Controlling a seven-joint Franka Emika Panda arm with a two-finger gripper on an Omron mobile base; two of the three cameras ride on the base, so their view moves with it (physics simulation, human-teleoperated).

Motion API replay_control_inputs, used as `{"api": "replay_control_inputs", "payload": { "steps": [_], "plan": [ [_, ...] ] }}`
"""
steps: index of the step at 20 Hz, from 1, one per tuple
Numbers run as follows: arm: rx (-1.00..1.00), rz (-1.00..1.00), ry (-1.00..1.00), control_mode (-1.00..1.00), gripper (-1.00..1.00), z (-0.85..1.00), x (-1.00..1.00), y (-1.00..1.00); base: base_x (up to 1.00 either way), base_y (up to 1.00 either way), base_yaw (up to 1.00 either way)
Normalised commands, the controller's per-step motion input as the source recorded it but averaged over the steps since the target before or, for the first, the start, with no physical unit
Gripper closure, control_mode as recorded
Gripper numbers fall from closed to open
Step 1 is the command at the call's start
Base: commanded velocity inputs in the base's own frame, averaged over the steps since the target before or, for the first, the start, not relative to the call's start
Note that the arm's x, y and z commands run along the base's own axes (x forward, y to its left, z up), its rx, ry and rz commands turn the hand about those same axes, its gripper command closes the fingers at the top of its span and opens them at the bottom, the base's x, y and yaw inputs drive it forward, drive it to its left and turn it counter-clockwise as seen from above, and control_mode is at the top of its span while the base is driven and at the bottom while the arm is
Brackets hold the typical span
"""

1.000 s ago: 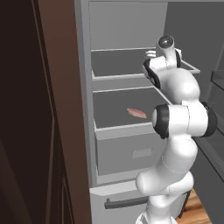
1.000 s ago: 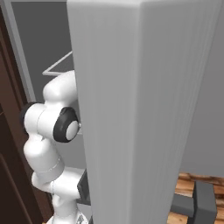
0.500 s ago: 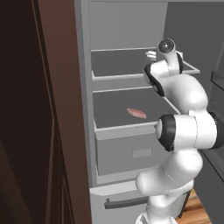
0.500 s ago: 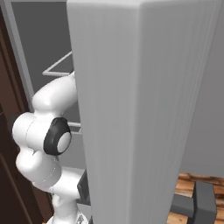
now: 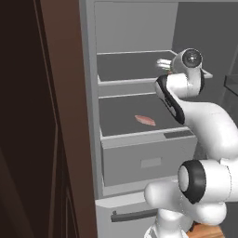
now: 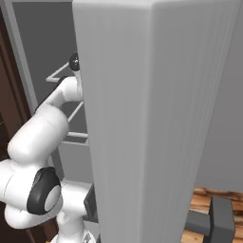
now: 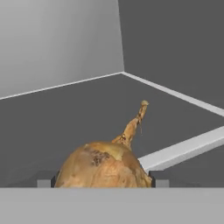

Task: Place one onion and one steak in each tupperware on the nearby counter, to pack two identical lunches.

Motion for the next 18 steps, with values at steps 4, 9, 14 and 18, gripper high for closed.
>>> {"api": "replay_control_inputs", "payload": {
  "steps": [4,9,14,18],
  "plan": [
    [0.00,0.21,0.00,-1.00,1.00,0.66,-0.81,0.24,0.00,0.00,0.00],
    [0.00,0.18,0.00,-1.00,1.00,0.15,-0.80,0.37,0.00,0.00,0.00],
    [-0.02,0.19,0.00,-1.00,1.00,0.00,-0.71,0.47,0.00,0.00,0.00],
    [-0.02,0.08,0.00,-1.00,1.00,0.00,-0.69,0.09,0.00,0.00,0.00]
  ]
}}
